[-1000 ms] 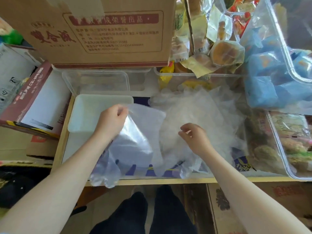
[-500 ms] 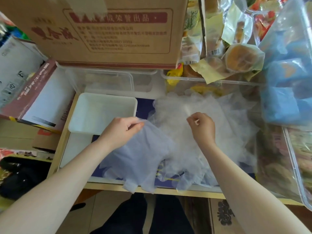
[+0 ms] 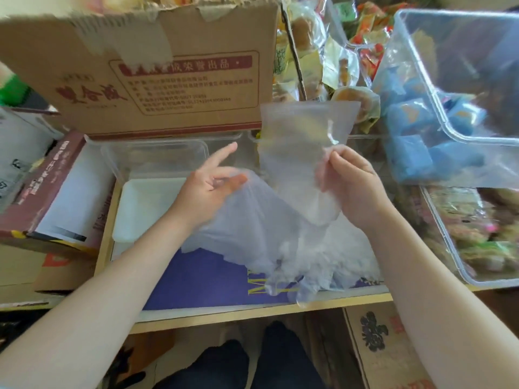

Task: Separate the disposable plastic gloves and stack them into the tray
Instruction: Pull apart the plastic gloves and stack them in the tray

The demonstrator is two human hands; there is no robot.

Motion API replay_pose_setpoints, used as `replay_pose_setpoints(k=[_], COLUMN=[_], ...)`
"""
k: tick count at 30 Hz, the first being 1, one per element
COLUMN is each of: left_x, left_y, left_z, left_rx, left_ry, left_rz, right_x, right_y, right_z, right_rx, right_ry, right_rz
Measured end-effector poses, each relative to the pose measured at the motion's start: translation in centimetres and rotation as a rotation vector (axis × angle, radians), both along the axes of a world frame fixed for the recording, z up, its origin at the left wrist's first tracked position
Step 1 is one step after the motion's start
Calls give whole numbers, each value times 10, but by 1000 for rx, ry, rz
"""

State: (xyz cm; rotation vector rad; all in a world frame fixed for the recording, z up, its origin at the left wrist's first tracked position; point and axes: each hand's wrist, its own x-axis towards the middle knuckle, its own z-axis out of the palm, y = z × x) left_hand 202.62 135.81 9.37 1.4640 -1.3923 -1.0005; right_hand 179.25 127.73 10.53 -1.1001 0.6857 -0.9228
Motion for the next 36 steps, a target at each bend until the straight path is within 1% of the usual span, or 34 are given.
replay_pose_setpoints(k=[1, 2, 4, 6, 8, 10, 16, 21, 23, 27, 29, 32, 33, 36], left_x=[3, 6, 12, 12, 10, 7, 7, 8, 10, 11, 10, 11, 13, 30], left_y=[1, 1, 1, 2, 6, 12, 23, 24, 24, 23, 23, 22, 21, 16], left_z=[6, 10, 15, 19, 24, 30, 31, 27, 24, 20, 19, 14, 11, -5], left_rx=[44, 86, 159, 175, 135, 73, 46, 13, 2, -29, -31, 54, 99, 188], left_ry=[114, 189, 234, 248, 276, 314, 484, 492, 460, 386, 330, 264, 215, -70], left_rz=[-34, -61, -97, -140, -179, -173, -12, 9, 35, 163, 212, 251, 269, 366], right_x=[-3, -6, -9, -9, -9, -11, -9, 4, 9, 6, 7, 18, 21, 25], right_y=[1, 3, 6, 11, 15, 17, 17, 22, 23, 24, 22, 22, 23, 28], right_z=[5, 9, 14, 19, 23, 25, 17, 9, 6, 1, 2, 5, 3, -1], right_rx=[56, 102, 152, 180, 200, 188, 98, 139, 134, 172, 147, 54, 23, -40], right_ry=[-74, -139, -238, -259, -220, -171, 124, 167, 180, 125, 104, 234, 267, 288], right_rz=[47, 97, 169, 157, 89, 43, -17, 17, 11, 133, 60, -54, -102, -238])
